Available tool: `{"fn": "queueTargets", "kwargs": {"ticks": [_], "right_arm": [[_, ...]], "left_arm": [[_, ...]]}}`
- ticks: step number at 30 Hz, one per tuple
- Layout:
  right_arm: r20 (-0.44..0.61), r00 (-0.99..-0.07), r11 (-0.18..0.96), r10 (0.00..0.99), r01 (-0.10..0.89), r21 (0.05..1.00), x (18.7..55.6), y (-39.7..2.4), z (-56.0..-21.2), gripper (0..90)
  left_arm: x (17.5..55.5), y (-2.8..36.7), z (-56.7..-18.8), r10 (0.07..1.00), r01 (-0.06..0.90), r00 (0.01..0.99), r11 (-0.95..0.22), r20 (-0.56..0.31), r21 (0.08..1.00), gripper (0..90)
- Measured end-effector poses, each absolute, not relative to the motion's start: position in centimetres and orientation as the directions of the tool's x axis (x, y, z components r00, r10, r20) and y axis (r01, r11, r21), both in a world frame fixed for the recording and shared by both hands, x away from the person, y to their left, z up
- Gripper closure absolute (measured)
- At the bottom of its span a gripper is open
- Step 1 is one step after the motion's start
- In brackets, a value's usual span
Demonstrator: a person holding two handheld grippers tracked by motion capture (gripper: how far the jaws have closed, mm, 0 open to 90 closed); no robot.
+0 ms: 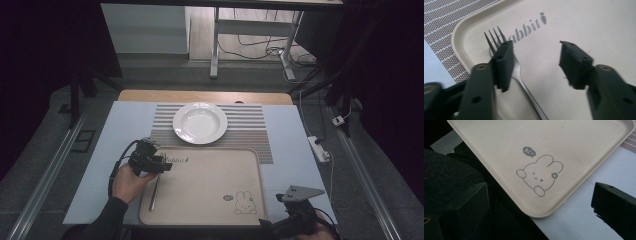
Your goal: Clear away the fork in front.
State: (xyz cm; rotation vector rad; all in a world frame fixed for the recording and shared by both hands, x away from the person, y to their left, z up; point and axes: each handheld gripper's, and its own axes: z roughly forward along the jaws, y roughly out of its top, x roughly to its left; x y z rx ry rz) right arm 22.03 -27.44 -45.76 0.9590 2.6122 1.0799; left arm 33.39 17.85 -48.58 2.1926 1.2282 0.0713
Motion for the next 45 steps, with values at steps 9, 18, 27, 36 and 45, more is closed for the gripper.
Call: {"fn": "queueTargets", "kwargs": {"ticks": [9, 18, 27, 36, 45], "right_arm": [[0.091, -0.782, 0.537, 0.616, 0.502, 0.678, 22.0, -27.4, -45.8, 1.2], [0.087, -0.782, 0.54, 0.617, 0.502, 0.676, 22.0, -27.4, -45.8, 1.2], [0.093, -0.775, 0.53, 0.624, 0.509, 0.678, 22.1, -27.5, -45.8, 1.2], [0.095, -0.772, 0.529, 0.628, 0.513, 0.676, 22.1, -27.5, -45.8, 1.2], [0.096, -0.769, 0.527, 0.632, 0.517, 0.674, 22.1, -27.5, -45.8, 1.2]], "left_arm": [[31.1, 19.3, -46.7, 0.74, 0.693, 0.613, -0.336, -0.276, 0.638, 25.5], [28.7, 20.7, -46.4, 0.724, 0.678, 0.631, -0.34, -0.278, 0.652, 13.6], [25.6, 23.1, -46.5, 0.717, 0.668, 0.626, -0.291, -0.307, 0.685, 6.1], [23.0, 25.0, -46.7, 0.722, 0.671, 0.614, -0.264, -0.32, 0.693, 3.3], [20.7, 26.6, -46.9, 0.738, 0.667, 0.605, -0.265, -0.299, 0.696, 0.0]]}}
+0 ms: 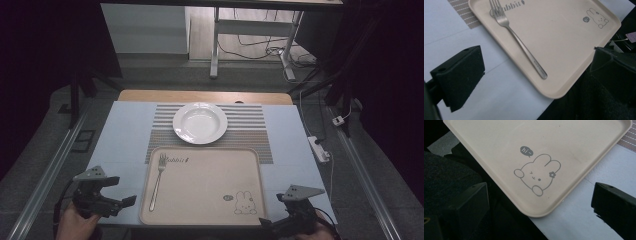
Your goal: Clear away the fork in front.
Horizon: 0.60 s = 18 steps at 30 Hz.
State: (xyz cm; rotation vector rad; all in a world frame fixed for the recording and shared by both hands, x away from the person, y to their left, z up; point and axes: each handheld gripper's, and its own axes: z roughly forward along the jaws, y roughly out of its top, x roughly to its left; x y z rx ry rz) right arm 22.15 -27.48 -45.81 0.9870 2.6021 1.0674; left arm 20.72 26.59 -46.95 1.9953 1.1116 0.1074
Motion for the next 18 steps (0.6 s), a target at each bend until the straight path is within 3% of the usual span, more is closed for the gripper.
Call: {"fn": "queueTargets", "kwargs": {"ticks": [18], "right_arm": [[0.098, -0.766, 0.526, 0.635, 0.522, 0.671, 22.2, -27.4, -45.8, 1.2]], "left_arm": [[18.5, 28.1, -47.5, 0.767, 0.668, 0.583, -0.262, -0.27, 0.697, 0.0]]}}
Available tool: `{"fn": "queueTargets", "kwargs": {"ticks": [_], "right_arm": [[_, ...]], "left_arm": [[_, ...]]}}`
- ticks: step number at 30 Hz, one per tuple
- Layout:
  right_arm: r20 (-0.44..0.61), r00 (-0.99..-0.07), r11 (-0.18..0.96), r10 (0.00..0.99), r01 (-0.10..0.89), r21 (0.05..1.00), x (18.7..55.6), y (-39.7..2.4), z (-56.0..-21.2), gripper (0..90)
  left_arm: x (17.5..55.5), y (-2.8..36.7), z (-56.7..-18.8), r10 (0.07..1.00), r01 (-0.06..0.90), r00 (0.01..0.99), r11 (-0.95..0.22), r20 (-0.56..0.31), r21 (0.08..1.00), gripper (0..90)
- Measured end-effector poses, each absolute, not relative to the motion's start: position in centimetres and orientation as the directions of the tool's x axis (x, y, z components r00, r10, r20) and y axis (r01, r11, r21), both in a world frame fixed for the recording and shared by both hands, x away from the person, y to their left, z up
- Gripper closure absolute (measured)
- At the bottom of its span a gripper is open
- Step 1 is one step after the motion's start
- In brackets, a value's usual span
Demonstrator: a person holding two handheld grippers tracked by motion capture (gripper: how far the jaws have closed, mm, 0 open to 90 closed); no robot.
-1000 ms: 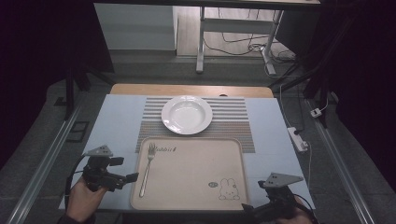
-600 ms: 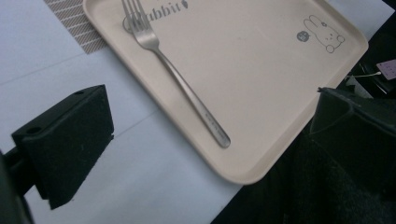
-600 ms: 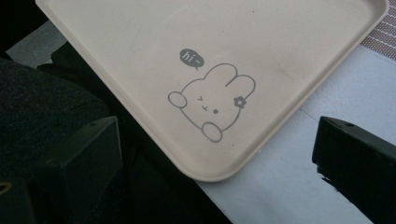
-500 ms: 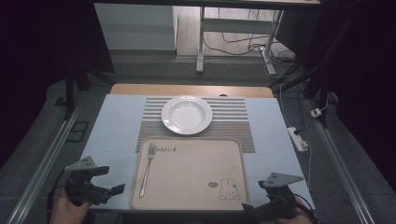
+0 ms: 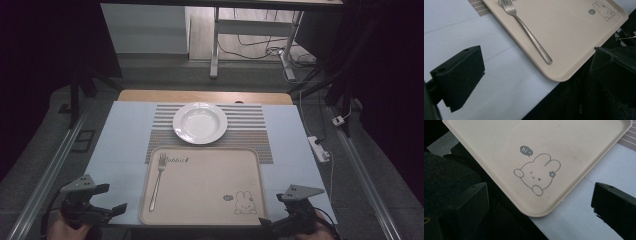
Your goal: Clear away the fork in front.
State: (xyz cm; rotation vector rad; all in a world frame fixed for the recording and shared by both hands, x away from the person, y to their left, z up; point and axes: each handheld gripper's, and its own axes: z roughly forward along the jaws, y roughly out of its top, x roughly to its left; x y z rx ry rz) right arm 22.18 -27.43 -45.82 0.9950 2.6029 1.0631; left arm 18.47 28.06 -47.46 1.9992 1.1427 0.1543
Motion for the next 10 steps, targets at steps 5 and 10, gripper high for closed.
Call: {"fn": "queueTargets", "kwargs": {"ticks": [5, 10], "right_arm": [[0.098, -0.765, 0.527, 0.637, 0.524, 0.669, 22.2, -27.4, -45.83, 1.2], [0.094, -0.768, 0.532, 0.634, 0.521, 0.668, 22.19, -27.39, -45.86, 1.2]], "left_arm": [[18.09, 28.22, -47.52, 0.771, 0.677, 0.575, -0.262, -0.273, 0.687, 0.0], [18.23, 28.08, -47.57, 0.776, 0.695, 0.568, -0.274, -0.274, 0.664, 0.0]]}}
